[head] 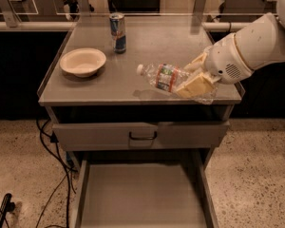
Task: Place water bottle into middle drawer
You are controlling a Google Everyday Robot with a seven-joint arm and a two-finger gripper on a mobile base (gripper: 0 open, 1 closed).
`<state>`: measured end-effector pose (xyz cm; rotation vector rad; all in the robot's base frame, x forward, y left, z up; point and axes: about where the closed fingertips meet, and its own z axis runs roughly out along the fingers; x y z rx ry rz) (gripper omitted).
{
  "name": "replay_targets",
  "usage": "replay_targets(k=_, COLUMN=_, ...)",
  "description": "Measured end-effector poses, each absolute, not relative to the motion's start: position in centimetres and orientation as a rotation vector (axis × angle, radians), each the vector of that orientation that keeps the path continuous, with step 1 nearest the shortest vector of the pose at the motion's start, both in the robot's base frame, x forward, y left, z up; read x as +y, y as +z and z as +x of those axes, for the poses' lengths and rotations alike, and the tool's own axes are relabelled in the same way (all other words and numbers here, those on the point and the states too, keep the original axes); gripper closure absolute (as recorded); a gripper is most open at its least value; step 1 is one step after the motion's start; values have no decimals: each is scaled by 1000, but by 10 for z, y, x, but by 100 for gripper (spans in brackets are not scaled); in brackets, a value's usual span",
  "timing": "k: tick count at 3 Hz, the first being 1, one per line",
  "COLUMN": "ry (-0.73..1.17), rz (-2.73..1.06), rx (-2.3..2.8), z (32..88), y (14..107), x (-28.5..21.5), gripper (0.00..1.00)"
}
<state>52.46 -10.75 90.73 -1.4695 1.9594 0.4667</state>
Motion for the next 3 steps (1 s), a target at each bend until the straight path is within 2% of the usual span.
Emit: replay_targets(k=3, ry=738, rz=-1340, rx=1982, z=422, y=817, x=-89, gripper=100)
